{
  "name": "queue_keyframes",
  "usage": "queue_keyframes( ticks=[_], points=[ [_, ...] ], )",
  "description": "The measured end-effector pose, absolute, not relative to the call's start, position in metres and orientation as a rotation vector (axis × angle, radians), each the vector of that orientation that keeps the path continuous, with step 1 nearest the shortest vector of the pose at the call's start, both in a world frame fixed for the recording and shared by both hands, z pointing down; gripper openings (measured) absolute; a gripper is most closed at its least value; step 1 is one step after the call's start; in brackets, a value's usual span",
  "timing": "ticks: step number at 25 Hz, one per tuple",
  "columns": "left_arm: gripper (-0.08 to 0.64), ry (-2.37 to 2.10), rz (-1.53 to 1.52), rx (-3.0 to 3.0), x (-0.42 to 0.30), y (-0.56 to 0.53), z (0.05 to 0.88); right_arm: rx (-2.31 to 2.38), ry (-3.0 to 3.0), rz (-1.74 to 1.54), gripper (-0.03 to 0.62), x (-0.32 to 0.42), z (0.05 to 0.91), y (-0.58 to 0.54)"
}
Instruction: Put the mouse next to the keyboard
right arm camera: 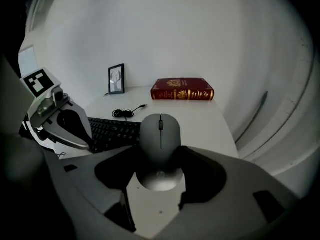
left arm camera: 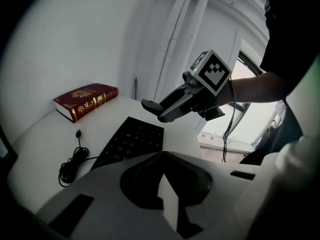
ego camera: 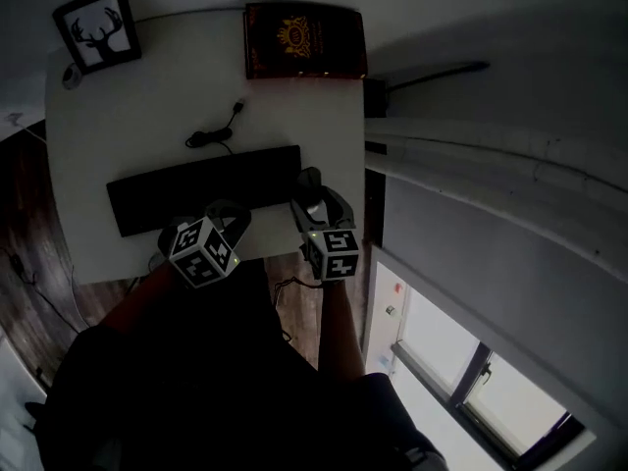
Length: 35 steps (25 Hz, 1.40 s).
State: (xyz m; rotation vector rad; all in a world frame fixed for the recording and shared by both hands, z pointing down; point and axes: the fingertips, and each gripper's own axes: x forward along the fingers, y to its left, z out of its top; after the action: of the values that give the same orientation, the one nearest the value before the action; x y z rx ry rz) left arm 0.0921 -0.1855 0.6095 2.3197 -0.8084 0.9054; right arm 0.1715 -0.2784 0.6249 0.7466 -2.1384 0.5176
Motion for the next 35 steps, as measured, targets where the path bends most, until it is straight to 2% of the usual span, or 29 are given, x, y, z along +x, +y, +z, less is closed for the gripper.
queue_keyframes(
  ticks=[6,19,35],
  points=[
    [0.000,-0.907,0.852,2.258,0.111,-0.205,0.599,0.706,-2.089,0.524,0.287,0.185,0.644,-0.319],
    [0.000,-0.938,0.857,2.168,0.136,-0.223,0.617,0.796,-1.964,0.809,0.288,0.195,0.683,-0.345],
    [0.000,-1.162,0.842,2.045,0.157,-0.232,0.606,0.724,-2.256,0.559,0.299,0.183,0.646,-0.360]
  ],
)
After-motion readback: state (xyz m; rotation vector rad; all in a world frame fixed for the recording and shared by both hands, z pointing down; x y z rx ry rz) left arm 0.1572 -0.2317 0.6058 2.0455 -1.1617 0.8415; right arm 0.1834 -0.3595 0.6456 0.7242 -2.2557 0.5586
